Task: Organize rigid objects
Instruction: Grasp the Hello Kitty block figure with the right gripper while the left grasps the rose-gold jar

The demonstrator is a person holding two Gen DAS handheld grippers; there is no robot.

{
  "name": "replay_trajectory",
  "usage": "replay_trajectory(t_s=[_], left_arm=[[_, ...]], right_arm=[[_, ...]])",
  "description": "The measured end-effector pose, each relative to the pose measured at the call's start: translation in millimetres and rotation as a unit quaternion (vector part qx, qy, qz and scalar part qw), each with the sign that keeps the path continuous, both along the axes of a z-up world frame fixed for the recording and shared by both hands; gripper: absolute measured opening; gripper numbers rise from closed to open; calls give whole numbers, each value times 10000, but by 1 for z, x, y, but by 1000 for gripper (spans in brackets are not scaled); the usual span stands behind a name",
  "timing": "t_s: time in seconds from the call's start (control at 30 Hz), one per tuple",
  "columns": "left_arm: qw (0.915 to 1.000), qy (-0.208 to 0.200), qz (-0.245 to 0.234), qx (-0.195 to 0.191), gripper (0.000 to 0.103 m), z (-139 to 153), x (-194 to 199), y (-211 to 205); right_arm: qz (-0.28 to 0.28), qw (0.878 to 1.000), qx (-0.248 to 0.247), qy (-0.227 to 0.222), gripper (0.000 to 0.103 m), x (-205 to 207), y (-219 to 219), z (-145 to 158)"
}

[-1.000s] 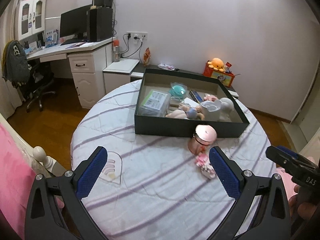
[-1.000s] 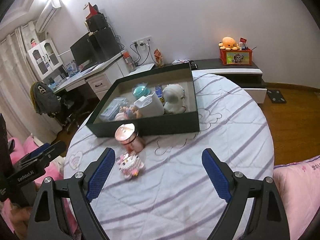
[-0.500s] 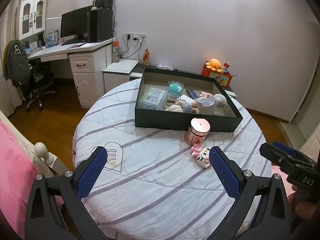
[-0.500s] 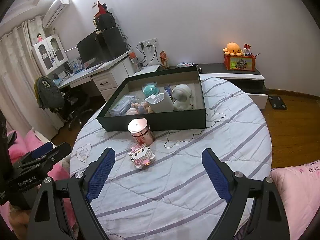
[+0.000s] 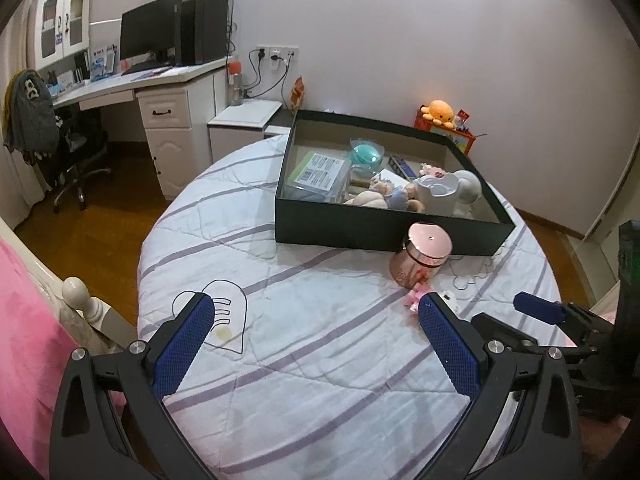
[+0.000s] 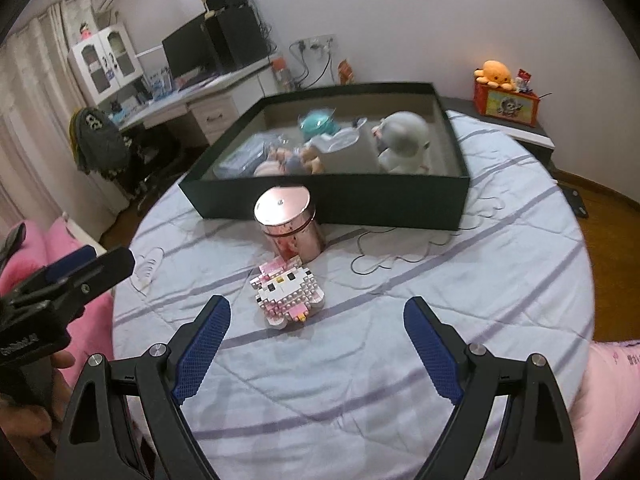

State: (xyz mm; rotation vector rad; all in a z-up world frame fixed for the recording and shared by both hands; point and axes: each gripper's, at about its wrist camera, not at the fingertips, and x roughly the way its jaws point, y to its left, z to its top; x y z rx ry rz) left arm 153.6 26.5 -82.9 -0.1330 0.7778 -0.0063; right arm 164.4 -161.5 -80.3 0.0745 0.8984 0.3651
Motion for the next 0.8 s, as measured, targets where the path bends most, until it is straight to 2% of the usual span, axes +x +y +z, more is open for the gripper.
replay_trajectory(t_s=[0.3,0.47,0.5,0.57,0.63,0.8], left_arm=[[9997,226,29,11,103,-18,20,4],[9995,295,55,15,103,-24,28,5],[9995,305,58,13,103,-25,29,6],[9995,324,50,3,103,-26,30,6],[9994,345,27,-3,103,-28,32,4],[9993,360,-99,38,103,-29,35,-7]], right_arm=[[214,9994,-180,217,90,28,17,-25],[394,9978,-446,294,89,34,31,-42],[408,9977,-494,231,86,34,32,-43],[426,9975,-545,160,71,33,31,-43],[445,9972,-585,96,45,33,28,-41],[454,9980,-430,99,45,33,15,-39]])
